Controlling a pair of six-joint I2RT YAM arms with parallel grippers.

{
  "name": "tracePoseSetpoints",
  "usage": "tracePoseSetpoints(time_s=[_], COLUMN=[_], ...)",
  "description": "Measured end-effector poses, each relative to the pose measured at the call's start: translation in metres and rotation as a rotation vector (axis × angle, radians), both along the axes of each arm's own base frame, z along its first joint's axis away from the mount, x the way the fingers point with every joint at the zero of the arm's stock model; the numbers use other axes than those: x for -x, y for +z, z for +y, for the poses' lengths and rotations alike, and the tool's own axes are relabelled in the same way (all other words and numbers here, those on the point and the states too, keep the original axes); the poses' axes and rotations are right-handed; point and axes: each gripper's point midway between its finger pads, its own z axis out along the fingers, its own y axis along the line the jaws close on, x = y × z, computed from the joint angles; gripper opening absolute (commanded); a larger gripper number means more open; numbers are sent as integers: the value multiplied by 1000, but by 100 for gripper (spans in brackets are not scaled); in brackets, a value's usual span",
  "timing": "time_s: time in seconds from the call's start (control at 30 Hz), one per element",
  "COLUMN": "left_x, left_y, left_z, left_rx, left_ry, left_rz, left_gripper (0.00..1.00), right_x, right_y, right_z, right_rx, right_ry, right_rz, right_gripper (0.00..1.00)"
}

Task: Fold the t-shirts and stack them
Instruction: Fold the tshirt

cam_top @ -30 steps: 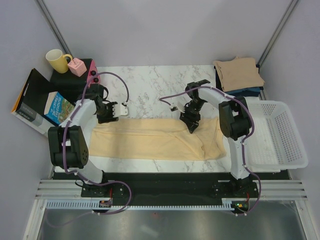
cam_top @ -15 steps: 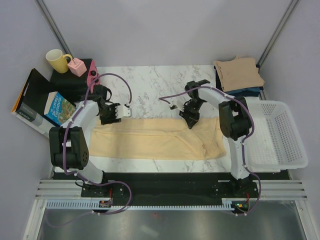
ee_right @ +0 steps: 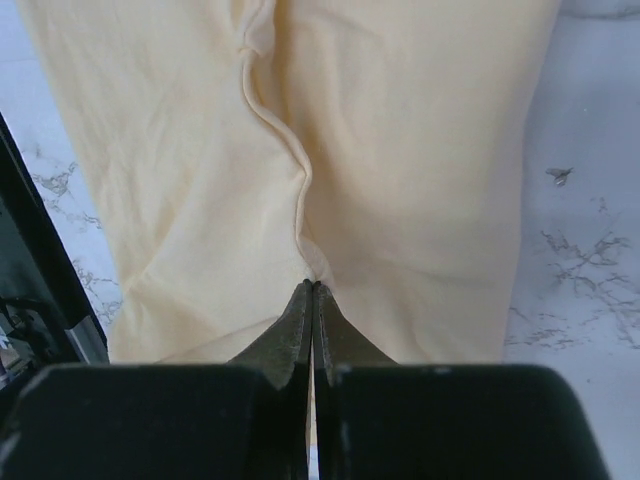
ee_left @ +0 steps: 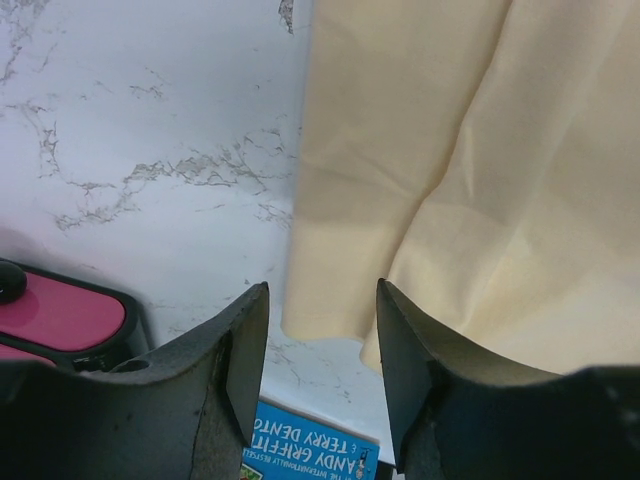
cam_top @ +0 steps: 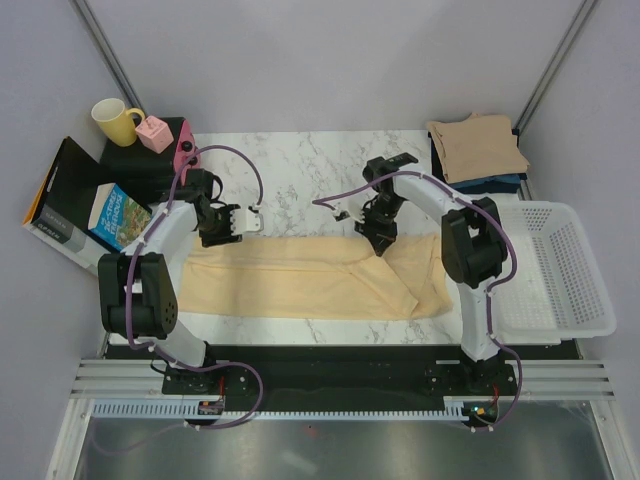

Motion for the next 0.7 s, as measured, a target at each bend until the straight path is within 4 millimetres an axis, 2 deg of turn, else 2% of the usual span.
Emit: tracePoseSetpoints(time_s=[0.1, 0.2, 0.33, 0.47, 0.7], left_x=[-2, -3, -4, -4, 5], left_y=[-2, -5, -6, -6, -17], left_z=[-1, -2, -4, -6, -8], left_rx=[2, 3, 5, 16, 16], left_ry=[-2, -6, -16, -32, -58], left_rz=[-1, 1, -1, -5, 20], left_gripper=[54, 54, 54, 53, 53], right_x=[0, 10, 31, 59, 105], right_y=[12, 20, 27, 26, 23], right_z=[9, 22, 43, 59, 71], right_rx=[-18, -34, -60, -63, -49], right_ry=[29, 66, 124, 167, 251], right_rz=[-32, -39, -25, 22, 80], right_gripper=[0, 0, 0, 0, 0])
